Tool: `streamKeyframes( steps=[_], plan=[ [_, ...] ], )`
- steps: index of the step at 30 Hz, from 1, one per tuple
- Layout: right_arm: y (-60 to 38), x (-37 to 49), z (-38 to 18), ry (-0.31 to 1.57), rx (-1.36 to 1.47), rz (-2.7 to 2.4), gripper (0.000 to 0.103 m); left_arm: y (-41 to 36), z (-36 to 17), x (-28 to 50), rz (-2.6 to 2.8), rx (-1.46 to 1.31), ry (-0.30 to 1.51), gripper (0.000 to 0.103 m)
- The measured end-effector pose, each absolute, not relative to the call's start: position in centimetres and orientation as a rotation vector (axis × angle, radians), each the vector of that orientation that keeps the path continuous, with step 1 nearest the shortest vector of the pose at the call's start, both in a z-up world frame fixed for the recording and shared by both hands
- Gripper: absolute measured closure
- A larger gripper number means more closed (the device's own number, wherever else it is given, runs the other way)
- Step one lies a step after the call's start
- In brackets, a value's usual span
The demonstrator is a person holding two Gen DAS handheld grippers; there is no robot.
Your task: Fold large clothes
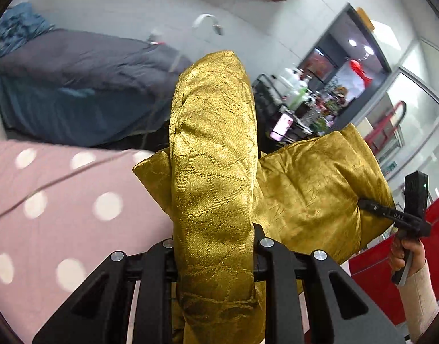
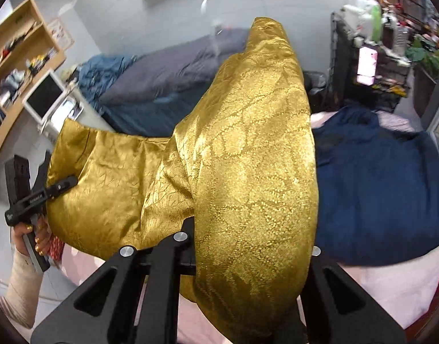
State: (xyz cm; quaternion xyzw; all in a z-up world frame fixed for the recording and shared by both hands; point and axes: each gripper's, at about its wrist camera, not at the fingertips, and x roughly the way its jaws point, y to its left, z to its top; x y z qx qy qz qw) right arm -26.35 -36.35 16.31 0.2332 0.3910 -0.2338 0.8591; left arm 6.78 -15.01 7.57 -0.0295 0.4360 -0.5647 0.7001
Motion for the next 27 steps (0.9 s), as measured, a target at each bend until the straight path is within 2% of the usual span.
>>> streamKeyframes(
  steps=[4,8,10,14,16,21,25,27],
  plan=[
    [-44.7,-33.1,18.6,0.763,0.511,-0.598,0.089,-25.0,7.5,2.3,-1.340,-0.023,0.997,0.082],
    [-52.9,-40.6,18.2,0.725,0.576,-0.712,0.089,-34.6,5.3,-1.7,-1.378,0.026,1.071,0.082],
    [-57.4,-44.7,16.3,0.713,0.637,-0.759,0.089,-39.1,2.6,-3.0,-1.351,0.070,1.125,0.082],
    [-63.5,-49.9,10.6,0.718,0.802,-0.797,0.088,-43.2,-2.6,-4.2,-1.230,0.191,1.204,0.081],
    [-65.3,-51.5,7.7,0.710,0.875,-0.793,0.086,-43.2,-4.4,-3.5,-1.195,0.189,1.232,0.073],
    [-66.3,-52.1,4.8,0.598,0.990,-0.759,0.068,-42.7,-6.0,-1.6,-1.143,0.087,1.317,0.060],
    [-66.1,-51.7,4.4,0.583,1.026,-0.747,0.064,-41.9,-4.4,-1.1,-1.076,0.100,1.274,0.043],
    [-66.1,-52.2,4.1,0.574,1.036,-0.756,0.051,-41.1,-4.0,-0.2,-1.033,0.085,1.259,0.035]
  ],
)
